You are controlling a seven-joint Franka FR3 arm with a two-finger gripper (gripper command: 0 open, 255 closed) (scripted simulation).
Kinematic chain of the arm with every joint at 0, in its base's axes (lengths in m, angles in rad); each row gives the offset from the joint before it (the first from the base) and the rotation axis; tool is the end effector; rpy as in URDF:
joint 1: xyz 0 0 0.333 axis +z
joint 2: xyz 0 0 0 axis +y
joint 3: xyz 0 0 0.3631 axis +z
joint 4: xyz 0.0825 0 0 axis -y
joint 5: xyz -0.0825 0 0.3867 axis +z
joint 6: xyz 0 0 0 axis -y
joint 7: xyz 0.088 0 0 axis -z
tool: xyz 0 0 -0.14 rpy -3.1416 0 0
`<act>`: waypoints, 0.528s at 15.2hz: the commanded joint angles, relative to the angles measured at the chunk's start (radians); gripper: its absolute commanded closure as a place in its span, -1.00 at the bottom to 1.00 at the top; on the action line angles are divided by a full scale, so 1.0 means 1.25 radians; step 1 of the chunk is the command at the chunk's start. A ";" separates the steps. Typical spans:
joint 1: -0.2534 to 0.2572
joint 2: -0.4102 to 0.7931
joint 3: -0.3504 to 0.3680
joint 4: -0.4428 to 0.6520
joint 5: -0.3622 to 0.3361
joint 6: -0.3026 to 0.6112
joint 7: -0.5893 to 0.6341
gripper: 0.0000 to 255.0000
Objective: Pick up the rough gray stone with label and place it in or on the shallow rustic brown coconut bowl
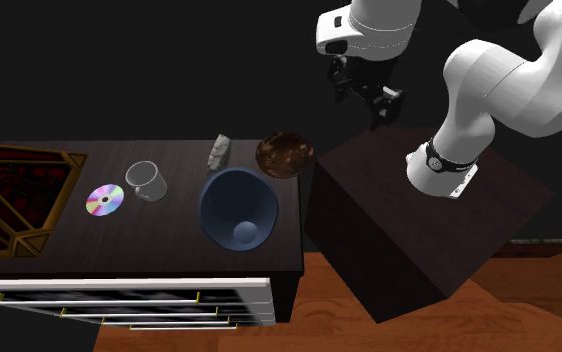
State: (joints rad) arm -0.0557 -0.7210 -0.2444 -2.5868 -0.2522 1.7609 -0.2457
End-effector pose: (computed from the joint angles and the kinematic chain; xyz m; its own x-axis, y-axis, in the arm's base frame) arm 0.2714 -0.1211 0.4709 0.9886 0.0726 -0.1320 0.0797 -0.9956 0.0493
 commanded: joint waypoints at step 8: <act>0.006 0.211 -0.196 0.035 -0.054 0.229 -0.246 -1.00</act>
State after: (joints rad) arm -0.0515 -0.4989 -0.4560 -2.5565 -0.3179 2.0103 -0.5090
